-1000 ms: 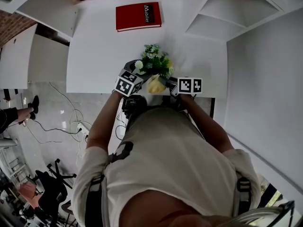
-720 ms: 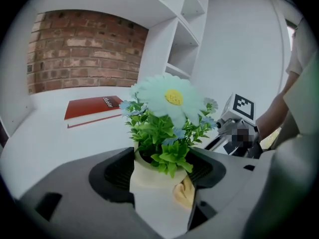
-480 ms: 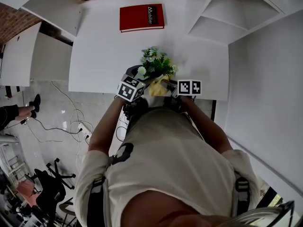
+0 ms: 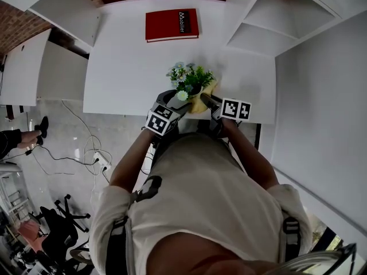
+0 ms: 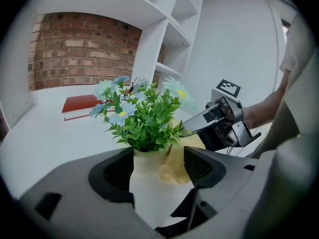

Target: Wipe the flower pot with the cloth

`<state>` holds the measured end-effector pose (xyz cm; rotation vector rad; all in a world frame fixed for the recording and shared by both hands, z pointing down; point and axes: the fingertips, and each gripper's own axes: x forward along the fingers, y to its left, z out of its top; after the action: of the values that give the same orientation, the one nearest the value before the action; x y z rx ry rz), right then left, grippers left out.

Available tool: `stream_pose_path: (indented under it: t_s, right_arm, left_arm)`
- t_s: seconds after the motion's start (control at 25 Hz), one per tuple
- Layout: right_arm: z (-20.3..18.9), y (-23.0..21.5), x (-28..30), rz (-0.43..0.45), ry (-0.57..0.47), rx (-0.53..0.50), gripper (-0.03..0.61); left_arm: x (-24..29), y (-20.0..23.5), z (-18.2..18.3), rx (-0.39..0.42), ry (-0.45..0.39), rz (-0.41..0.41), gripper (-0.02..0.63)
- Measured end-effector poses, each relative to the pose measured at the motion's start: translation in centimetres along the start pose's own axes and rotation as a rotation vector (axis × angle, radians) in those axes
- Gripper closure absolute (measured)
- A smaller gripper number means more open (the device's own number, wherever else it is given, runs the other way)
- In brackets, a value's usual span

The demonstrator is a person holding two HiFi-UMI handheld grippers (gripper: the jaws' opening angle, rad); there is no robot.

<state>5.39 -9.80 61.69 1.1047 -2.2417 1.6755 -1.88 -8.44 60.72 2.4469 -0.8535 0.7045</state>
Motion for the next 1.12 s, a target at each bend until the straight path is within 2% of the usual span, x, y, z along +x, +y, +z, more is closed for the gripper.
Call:
stream_pose_path:
  t_s: [0.12,0.28,0.48,0.56,0.72,0.88,1.12]
  right_arm:
    - [-1.5,-0.5,0.6,-0.020,0.035,-0.006,0.439]
    - [-3.6,-1.4,1.5,-0.066,0.094,-0.029,0.439]
    - [-3.4,-1.6,2.0,-0.066,0.105,-0.010,0.439]
    - [-3.3,-1.8,1.7,-0.071,0.110,-0.016,0.439]
    - [-1.9,-1.5,0.8,-0.059,0.065,-0.006,0.439]
    - [0.6,0.2,0.0,-0.005,-0.002,0.013,0.439]
    - [1.1,-0.3,0.5,-0.019,-0.006,0.005,0.439]
  left_arm:
    - [0.2,-0.3,-0.2,-0.016,-0.017,0.004,0.302]
    - [0.2,-1.8,-0.2,-0.019,-0.015,-0.042,0.302]
    - [0.2,-2.1,-0.3,-0.003,-0.004,-0.066,0.302]
    - [-0.2,-1.3,0.0,-0.008,-0.017,-0.050,0.301]
    - [-0.4,0.6,0.8,-0.010,-0.053,-0.059,0.290]
    - [0.5,1.3,1.5,0.031,-0.052,-0.087,0.278]
    - [1.5,0.2,1.2,0.048,-0.028,-0.096,0.278]
